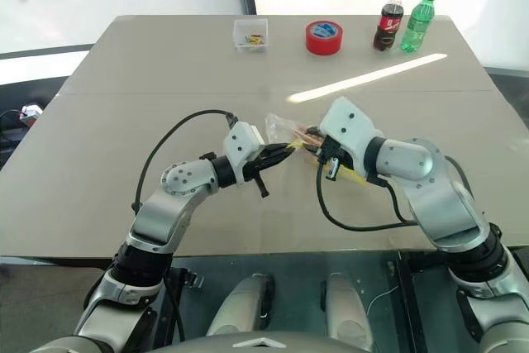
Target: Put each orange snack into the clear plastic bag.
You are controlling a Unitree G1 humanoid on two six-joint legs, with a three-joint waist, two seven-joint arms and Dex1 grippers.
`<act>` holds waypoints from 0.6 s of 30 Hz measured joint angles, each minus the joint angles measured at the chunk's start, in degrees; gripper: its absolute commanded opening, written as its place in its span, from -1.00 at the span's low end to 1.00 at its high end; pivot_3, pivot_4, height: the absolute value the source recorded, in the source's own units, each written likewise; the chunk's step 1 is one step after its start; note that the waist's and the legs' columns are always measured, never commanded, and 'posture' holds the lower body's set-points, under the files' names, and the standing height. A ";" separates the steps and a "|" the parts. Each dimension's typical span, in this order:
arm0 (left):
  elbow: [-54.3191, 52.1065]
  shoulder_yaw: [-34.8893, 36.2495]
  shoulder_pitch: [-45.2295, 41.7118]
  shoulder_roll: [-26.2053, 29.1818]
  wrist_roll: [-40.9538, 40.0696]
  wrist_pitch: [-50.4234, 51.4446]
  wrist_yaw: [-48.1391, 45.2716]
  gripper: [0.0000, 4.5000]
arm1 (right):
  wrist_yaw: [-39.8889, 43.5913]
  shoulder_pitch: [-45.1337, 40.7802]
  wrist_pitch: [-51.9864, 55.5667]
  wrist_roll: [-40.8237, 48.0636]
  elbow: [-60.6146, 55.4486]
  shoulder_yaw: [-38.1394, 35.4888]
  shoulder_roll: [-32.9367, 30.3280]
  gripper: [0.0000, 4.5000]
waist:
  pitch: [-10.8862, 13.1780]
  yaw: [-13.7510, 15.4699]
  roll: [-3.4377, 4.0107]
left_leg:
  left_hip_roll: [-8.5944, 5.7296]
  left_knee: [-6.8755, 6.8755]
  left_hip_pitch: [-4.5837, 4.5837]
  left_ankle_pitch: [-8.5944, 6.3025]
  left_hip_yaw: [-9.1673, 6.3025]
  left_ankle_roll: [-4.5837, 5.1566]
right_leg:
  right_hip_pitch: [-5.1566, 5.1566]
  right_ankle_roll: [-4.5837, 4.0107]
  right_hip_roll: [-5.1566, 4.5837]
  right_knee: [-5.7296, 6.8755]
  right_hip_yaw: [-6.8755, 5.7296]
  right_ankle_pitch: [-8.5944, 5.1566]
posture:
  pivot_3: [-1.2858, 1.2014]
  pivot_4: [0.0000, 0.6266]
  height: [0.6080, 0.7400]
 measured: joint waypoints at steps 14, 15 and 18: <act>0.53 -0.17 -1.08 0.10 0.02 -0.07 0.04 -1.00 | -1.05 3.20 2.70 -2.26 -0.65 0.52 -2.22 -0.49 | 0.00 -0.11 0.00 | 0.01 0.00 0.06 0.00 0.01 0.00 | 0.04 0.05 0.01 0.00 0.00 -0.03 | 0.03 -0.52 1.00; 0.53 -0.19 -1.08 0.09 0.03 -0.08 0.05 -1.00 | -1.12 3.20 2.66 -2.38 -0.45 0.52 -2.22 -0.49 | 0.00 -0.11 0.00 | 0.01 0.00 0.06 0.00 0.01 0.00 | 0.04 0.04 0.01 0.00 0.00 -0.02 | 0.03 -0.52 1.00; 0.53 -0.22 -1.08 0.08 0.03 -0.09 0.08 -1.00 | -1.19 3.20 2.62 -2.76 -0.25 0.52 -2.22 -0.49 | 0.00 -0.11 0.00 | 0.01 0.00 0.06 0.00 0.00 0.00 | 0.04 0.05 0.01 0.00 0.00 -0.03 | 0.03 -0.52 1.00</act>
